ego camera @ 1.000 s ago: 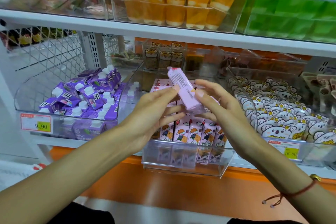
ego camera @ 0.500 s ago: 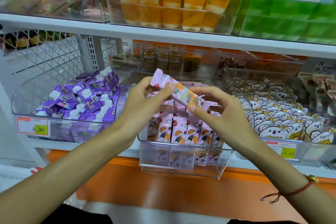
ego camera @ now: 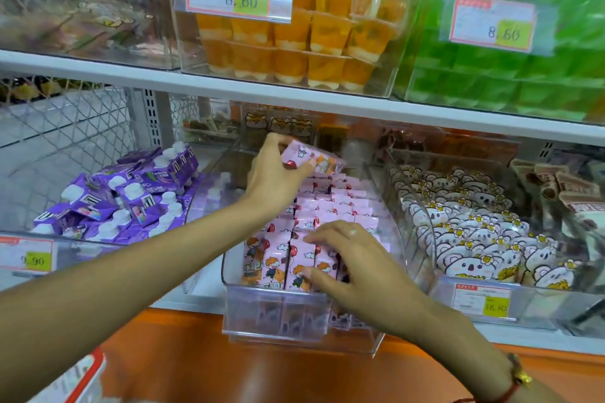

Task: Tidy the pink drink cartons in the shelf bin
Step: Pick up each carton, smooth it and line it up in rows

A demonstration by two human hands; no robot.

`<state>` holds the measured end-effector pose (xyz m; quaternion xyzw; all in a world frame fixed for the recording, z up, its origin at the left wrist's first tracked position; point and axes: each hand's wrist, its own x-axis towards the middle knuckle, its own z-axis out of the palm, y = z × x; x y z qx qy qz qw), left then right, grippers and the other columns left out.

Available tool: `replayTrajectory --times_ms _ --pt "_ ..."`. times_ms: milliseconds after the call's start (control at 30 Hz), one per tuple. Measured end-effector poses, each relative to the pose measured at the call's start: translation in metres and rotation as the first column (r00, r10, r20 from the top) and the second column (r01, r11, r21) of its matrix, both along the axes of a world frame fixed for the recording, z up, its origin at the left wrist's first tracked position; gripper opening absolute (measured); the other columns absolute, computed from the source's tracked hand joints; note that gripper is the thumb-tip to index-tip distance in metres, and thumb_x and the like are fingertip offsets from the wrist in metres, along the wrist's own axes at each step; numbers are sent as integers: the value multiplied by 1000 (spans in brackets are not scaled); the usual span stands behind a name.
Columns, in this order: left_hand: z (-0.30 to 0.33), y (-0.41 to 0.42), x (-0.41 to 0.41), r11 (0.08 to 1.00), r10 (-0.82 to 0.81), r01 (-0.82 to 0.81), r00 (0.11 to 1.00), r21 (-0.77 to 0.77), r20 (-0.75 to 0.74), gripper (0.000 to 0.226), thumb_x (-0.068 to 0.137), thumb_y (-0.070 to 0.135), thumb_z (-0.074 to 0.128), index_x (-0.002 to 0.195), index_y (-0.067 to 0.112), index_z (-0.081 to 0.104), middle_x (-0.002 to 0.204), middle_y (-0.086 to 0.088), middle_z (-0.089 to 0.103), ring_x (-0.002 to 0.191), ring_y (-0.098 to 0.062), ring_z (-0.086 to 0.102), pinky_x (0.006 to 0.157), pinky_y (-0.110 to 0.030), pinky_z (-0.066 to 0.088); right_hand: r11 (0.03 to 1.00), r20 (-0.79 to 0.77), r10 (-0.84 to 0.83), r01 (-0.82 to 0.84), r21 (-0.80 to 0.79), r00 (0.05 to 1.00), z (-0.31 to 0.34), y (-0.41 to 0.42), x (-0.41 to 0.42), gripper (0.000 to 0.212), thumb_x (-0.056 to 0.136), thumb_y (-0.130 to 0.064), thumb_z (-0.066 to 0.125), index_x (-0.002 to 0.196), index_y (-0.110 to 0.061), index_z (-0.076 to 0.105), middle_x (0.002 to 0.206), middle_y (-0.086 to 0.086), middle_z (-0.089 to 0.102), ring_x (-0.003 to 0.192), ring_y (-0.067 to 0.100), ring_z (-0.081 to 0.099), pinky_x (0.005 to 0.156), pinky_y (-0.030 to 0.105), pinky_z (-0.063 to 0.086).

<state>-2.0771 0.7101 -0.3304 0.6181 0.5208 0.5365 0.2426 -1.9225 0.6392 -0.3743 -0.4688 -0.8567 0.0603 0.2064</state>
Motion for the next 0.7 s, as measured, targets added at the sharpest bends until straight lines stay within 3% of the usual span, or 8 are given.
replayTrajectory --times_ms 67,267,367,467,533,600,700 --pt "-6 13 2 999 13 -15 997 -34 -76 46 88 22 68 126 11 45 119 -1 54 101 -18 55 75 -23 48 1000 2 1 -1 5 1000 0 -1 2 46 91 -50 52 132 -31 47 133 -14 45 123 4 36 101 21 31" --pt "-1 36 -10 995 -89 68 932 -71 -351 42 84 17 72 122 13 54 118 -5 61 94 -17 57 72 -23 45 1000 23 18 -18 -4 1000 0 -1 3 46 93 -51 49 135 -33 44 134 -15 43 124 3 34 102 21 30" --pt "15 42 -10 992 -126 118 828 -49 -547 44 86 22 70 126 18 54 117 -6 63 85 -18 56 72 -25 41 1000 33 26 -26 -10 999 0 0 2 47 93 -50 49 137 -33 43 136 -14 42 125 5 33 104 23 29" --pt "26 54 -1 981 -184 162 636 -103 -749 45 88 29 66 130 21 50 126 -5 59 100 -20 56 80 -27 41 1000 41 27 -27 -15 999 1 0 2 48 93 -49 50 138 -33 42 137 -14 42 126 6 33 106 24 29" --pt "25 62 9 962 -270 184 566 -201 -779 47 92 28 62 135 20 47 128 -7 57 110 -23 54 85 -27 40 999 41 29 -28 -20 999 1 0 1 48 93 -48 50 137 -33 42 137 -13 42 127 7 33 106 25 28" --pt "20 70 18 951 -309 178 550 -253 -776 49 93 26 60 138 17 45 131 -9 54 115 -25 52 85 -26 39 999 42 30 -29 -25 999 2 -1 1 47 93 -47 51 137 -33 43 137 -13 42 126 6 32 105 24 28" --pt "3 75 23 981 -196 114 573 -160 -796 47 87 28 67 129 19 47 124 -6 58 108 -25 56 81 -30 44 999 42 26 -25 -27 999 2 -2 2 47 93 -46 50 137 -32 43 137 -12 41 127 7 32 105 24 27"
